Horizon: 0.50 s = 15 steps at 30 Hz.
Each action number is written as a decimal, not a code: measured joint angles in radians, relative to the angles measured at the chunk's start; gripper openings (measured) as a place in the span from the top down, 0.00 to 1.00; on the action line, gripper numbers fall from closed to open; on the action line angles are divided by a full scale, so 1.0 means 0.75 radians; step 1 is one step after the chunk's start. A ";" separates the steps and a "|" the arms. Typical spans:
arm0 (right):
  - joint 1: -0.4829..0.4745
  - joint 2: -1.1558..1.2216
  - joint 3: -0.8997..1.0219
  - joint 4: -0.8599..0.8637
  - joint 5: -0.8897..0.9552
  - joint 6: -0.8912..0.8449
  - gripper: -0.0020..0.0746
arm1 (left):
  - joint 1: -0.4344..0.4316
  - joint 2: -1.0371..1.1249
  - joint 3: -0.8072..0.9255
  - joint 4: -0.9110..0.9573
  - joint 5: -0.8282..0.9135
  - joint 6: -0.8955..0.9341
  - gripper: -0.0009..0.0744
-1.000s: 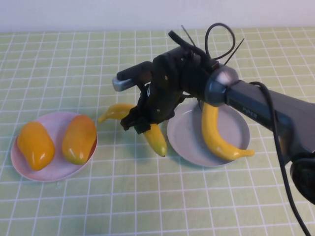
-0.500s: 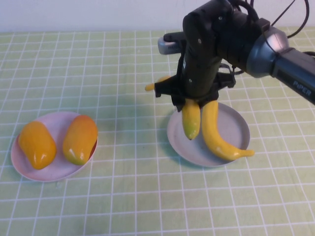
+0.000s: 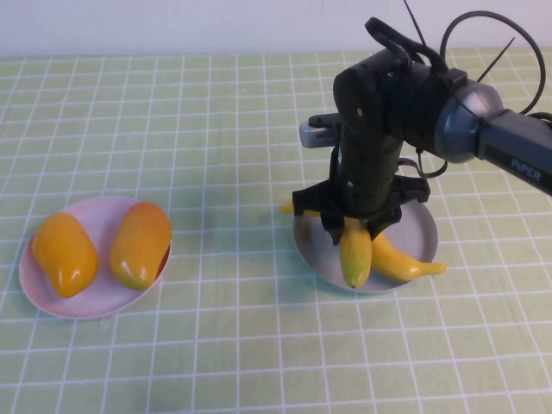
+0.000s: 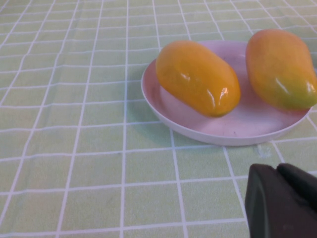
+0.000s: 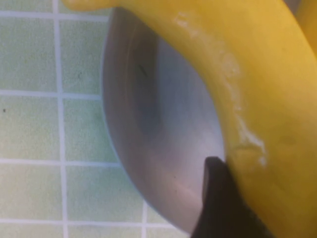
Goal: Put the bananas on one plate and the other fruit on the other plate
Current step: Put another type of fruit in the right plate
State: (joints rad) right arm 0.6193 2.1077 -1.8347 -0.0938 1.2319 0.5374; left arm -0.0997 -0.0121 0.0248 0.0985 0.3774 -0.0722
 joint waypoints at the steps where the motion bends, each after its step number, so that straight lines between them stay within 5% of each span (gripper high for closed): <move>1: 0.000 0.000 0.002 0.002 0.000 0.000 0.56 | 0.000 0.000 0.000 0.000 0.000 0.000 0.99; 15: 0.000 0.000 0.002 0.007 0.000 -0.056 0.42 | 0.000 0.000 0.000 0.000 0.000 0.000 0.99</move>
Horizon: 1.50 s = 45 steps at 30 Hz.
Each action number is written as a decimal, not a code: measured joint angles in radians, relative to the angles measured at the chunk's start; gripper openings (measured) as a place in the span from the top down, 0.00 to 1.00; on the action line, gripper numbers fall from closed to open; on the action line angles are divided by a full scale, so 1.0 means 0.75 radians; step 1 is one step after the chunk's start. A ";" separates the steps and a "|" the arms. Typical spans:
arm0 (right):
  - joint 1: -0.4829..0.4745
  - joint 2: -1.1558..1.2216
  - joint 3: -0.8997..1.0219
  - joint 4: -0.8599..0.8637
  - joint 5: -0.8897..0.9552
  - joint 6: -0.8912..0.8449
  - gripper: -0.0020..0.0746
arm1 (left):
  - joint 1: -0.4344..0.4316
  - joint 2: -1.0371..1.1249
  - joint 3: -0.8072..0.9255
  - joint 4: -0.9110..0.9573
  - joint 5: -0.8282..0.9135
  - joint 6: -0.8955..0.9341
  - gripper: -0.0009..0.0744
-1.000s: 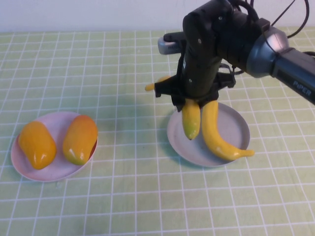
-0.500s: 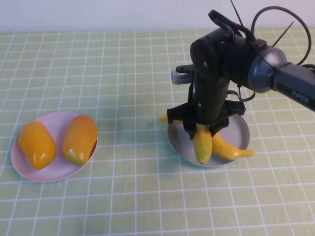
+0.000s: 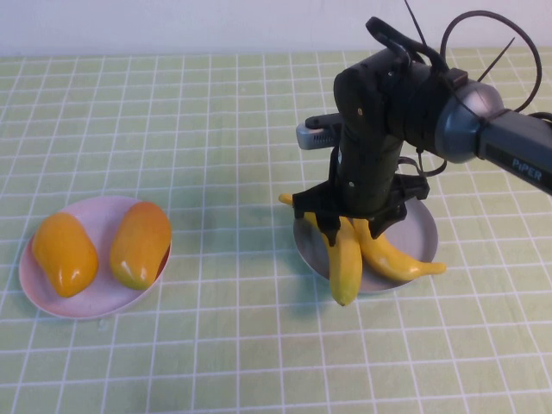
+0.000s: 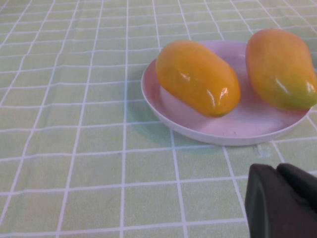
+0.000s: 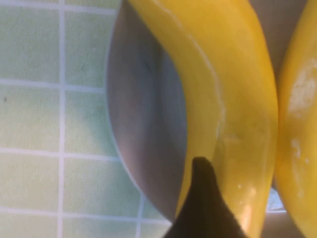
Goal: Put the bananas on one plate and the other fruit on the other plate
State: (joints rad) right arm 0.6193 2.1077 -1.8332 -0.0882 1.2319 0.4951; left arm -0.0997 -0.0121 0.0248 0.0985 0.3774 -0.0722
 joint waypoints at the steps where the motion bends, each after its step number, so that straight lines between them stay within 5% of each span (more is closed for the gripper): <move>1: 0.000 -0.005 0.000 0.000 0.000 -0.026 0.42 | 0.000 0.000 0.000 0.000 0.000 0.000 0.99; 6: 0.019 -0.123 0.040 -0.023 -0.006 -0.103 0.48 | 0.000 0.000 0.000 0.000 0.000 0.000 0.99; 13: 0.062 -0.481 0.377 -0.078 -0.060 -0.147 0.90 | 0.000 0.000 0.000 0.000 0.000 0.000 0.99; 16: 0.062 -0.604 0.530 -0.074 -0.056 -0.160 0.97 | 0.000 0.000 0.000 0.000 0.000 0.000 0.99; 27: 0.093 -1.167 0.966 -0.010 -0.104 -0.167 0.99 | 0.000 0.000 0.000 0.000 0.000 0.000 0.99; 37: 0.093 -1.299 1.023 0.021 -0.004 -0.193 0.99 | 0.000 0.000 0.000 0.000 0.000 0.000 0.99; 42: 0.070 -1.318 1.141 -0.049 -0.221 -0.239 0.99 | 0.000 0.000 0.000 0.000 0.000 0.000 0.99; 45: -0.055 -1.397 1.303 -0.033 -0.468 -0.296 0.99 | 0.000 0.000 0.000 0.000 0.000 0.000 0.99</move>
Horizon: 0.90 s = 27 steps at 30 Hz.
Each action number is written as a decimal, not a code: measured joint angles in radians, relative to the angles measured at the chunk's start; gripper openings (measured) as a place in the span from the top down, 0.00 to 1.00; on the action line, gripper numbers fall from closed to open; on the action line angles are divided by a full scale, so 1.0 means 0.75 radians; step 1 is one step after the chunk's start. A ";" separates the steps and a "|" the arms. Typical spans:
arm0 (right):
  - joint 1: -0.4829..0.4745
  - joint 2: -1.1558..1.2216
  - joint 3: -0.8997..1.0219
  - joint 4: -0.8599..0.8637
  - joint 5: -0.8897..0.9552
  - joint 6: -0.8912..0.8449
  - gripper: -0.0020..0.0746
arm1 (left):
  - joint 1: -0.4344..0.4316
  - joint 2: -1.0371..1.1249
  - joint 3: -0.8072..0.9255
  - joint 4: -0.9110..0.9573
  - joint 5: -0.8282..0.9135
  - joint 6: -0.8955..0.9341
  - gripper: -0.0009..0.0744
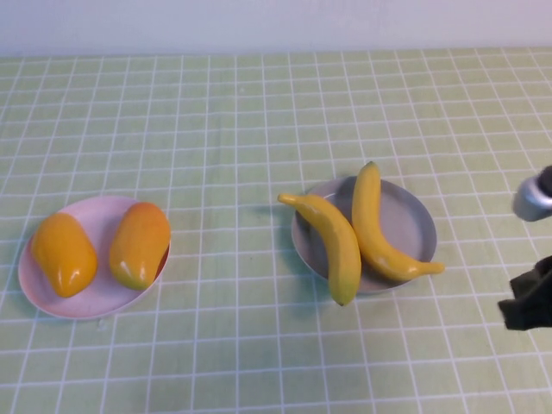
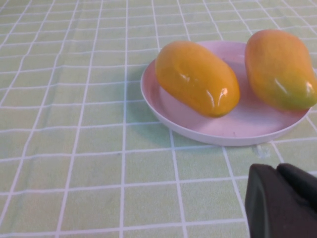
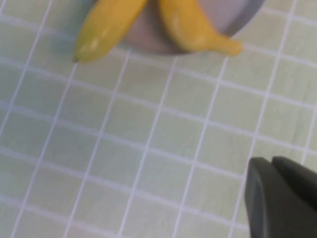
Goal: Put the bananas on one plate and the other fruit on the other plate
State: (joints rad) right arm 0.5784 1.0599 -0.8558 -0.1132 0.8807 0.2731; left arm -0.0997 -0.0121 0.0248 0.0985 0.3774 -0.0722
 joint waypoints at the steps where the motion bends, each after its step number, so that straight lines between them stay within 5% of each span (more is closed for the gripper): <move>1: -0.068 -0.042 0.074 0.017 -0.103 -0.039 0.99 | 0.000 0.000 0.000 0.000 0.000 0.000 0.99; 7: -0.488 -0.373 0.559 0.248 -0.696 -0.169 0.99 | 0.000 0.000 0.000 0.000 0.000 0.000 0.99; 11: -0.665 -0.649 0.817 0.347 -0.871 -0.179 0.99 | 0.000 0.000 0.000 0.000 0.000 0.000 0.99; 27: -0.765 -1.421 1.174 0.352 -0.987 -0.187 0.99 | 0.000 0.000 0.000 0.000 0.000 0.000 0.99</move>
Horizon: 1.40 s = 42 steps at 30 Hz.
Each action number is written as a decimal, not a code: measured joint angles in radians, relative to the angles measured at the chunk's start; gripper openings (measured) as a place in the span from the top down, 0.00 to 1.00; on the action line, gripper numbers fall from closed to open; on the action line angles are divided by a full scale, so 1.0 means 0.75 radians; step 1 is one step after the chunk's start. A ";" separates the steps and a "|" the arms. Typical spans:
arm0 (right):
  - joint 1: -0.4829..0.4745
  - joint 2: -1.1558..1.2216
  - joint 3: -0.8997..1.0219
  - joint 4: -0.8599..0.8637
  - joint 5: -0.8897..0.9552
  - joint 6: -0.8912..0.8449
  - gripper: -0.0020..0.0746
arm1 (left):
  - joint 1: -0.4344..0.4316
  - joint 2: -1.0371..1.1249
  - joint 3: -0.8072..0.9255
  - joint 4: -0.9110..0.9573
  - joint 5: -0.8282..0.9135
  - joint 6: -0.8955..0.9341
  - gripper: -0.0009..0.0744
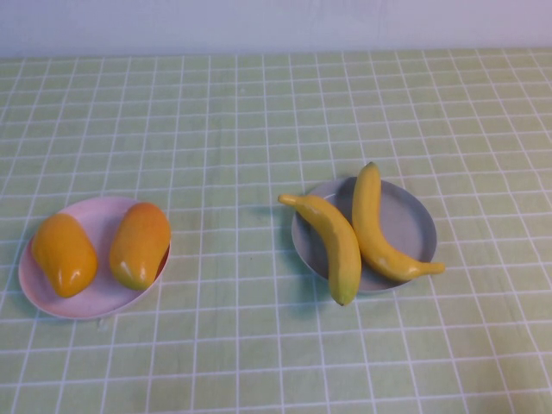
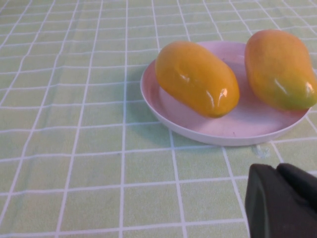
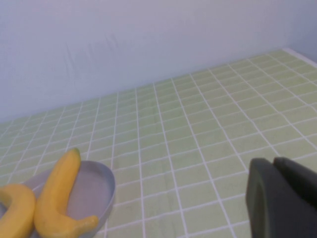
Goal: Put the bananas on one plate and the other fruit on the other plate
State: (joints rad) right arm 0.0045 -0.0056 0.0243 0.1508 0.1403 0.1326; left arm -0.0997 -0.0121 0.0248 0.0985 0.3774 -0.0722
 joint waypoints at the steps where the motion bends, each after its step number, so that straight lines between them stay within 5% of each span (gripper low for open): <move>1: 0.000 -0.003 0.000 0.000 0.000 0.000 0.99 | 0.000 0.000 0.000 0.000 0.000 0.000 0.99; 10: 0.000 -0.003 0.000 -0.006 0.032 -0.023 0.99 | 0.000 0.000 0.000 0.000 0.000 0.000 0.99; 17: 0.000 -0.003 0.000 0.051 0.108 -0.348 0.99 | 0.000 0.000 0.000 0.000 0.000 0.000 0.99; 42: 0.000 -0.003 0.000 0.037 0.273 -0.358 0.99 | 0.000 0.000 0.000 0.000 0.000 0.000 0.99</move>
State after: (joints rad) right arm 0.0045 -0.0078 0.0243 0.1783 0.3451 -0.1362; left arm -0.0997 -0.0121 0.0248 0.0985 0.3774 -0.0722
